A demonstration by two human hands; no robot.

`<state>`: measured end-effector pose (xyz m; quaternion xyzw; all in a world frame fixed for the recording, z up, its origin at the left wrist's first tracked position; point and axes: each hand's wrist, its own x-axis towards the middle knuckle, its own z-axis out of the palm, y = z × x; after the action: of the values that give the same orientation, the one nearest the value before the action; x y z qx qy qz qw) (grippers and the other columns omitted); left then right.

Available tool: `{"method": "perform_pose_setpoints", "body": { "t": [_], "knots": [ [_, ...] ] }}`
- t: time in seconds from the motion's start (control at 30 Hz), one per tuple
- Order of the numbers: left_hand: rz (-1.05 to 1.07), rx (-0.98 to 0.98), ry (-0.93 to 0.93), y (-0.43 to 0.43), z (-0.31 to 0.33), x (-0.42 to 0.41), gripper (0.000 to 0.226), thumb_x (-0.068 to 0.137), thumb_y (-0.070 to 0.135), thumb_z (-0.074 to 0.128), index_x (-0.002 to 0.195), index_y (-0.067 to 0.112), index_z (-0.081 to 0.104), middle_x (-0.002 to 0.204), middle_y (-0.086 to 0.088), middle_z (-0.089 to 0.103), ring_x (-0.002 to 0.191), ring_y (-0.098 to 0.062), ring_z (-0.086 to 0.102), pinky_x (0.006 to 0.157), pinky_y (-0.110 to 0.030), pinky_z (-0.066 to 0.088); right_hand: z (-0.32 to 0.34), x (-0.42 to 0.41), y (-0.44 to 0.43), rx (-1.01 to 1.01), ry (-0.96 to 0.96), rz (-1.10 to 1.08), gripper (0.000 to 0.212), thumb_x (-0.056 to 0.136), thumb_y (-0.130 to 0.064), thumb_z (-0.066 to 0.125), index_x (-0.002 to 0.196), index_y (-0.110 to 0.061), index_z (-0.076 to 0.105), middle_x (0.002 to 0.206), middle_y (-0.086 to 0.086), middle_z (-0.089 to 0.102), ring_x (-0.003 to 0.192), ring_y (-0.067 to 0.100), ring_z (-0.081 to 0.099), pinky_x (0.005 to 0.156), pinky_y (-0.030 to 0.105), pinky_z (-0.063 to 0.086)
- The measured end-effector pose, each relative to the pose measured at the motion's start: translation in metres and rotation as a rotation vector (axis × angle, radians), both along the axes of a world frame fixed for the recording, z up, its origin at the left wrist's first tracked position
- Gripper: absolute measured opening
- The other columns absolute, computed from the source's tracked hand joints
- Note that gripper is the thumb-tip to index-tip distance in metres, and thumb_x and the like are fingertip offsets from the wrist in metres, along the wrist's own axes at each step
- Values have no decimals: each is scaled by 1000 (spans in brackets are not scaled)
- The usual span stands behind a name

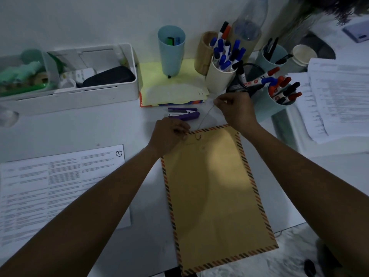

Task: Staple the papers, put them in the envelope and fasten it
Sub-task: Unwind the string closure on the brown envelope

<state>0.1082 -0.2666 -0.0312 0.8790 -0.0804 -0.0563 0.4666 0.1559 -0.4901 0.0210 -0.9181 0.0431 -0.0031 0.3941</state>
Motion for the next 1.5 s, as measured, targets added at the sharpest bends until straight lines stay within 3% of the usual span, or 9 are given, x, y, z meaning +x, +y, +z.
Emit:
{"method": "perform_pose_setpoints", "body": {
  "t": [0.2, 0.3, 0.47, 0.9, 1.03, 1.1, 1.23, 1.37, 1.5],
  "knots": [
    [-13, -9, 51, 2, -1, 3, 23, 72, -3, 79, 92, 10, 79, 87, -3, 78, 70, 18, 63, 77, 0, 46, -4, 2, -8, -44, -64, -122, 17, 92, -27, 66, 96, -18, 79, 73, -7, 67, 60, 1, 53, 61, 22, 39],
    [-27, 17, 30, 3, -1, 3, 22, 74, -4, 77, 92, 9, 78, 86, -1, 77, 67, 13, 64, 76, 1, 46, -9, -4, -5, -92, -101, -177, 19, 93, -29, 63, 100, -18, 77, 88, -2, 73, 75, 10, 61, 64, 24, 42],
    [-40, 76, -15, 3, 1, -2, 27, 77, -6, 72, 98, 10, 77, 88, -2, 76, 72, 4, 64, 75, 4, 43, -27, -23, 1, -122, -79, -154, 16, 94, -28, 63, 98, -18, 74, 78, -4, 65, 68, 11, 59, 59, 24, 40],
    [-126, 145, 58, 10, 11, -11, 26, 84, -6, 65, 97, 13, 77, 96, -1, 76, 84, -6, 67, 79, -2, 45, -31, -17, 8, -108, -92, -119, 20, 96, -31, 59, 103, -19, 74, 104, 0, 72, 81, 9, 61, 72, 27, 50],
    [-112, 119, 27, 14, 10, -19, 25, 83, -6, 65, 95, 12, 77, 95, -4, 75, 81, -5, 66, 77, 1, 45, -38, -24, 4, -160, -24, -5, 24, 95, -29, 60, 108, -18, 76, 114, 3, 73, 99, 18, 67, 81, 23, 47],
    [-96, 102, 23, 14, 10, -23, 22, 81, -1, 70, 98, 12, 77, 96, -3, 74, 83, -5, 64, 78, -1, 46, -40, -32, 2, -242, -46, 73, 29, 90, -33, 64, 115, -22, 74, 122, 3, 71, 108, 22, 65, 88, 30, 52],
    [-147, 168, 75, 19, 12, -33, 44, 70, 24, 86, 112, 18, 72, 106, 0, 69, 96, -12, 59, 86, -22, 47, -40, -62, 1, -479, -160, 105, 45, 84, -43, 70, 127, -32, 65, 140, 1, 58, 127, 27, 49, 96, 41, 41],
    [-141, 221, 14, 23, 17, -40, 44, 76, 21, 82, 117, 15, 70, 112, -5, 70, 102, -19, 61, 91, -32, 48, -46, -91, -9, -398, -266, 318, 37, 82, -44, 71, 116, -29, 72, 132, 0, 65, 124, 24, 55, 96, 45, 45],
    [-167, 259, -9, 27, 24, -40, 43, 78, 19, 76, 120, 12, 69, 114, -6, 71, 101, -19, 65, 94, -33, 51, -50, -101, -17, -379, -207, 498, 37, 83, -43, 70, 115, -25, 74, 123, 1, 70, 115, 21, 64, 93, 47, 52]
  ]
}}
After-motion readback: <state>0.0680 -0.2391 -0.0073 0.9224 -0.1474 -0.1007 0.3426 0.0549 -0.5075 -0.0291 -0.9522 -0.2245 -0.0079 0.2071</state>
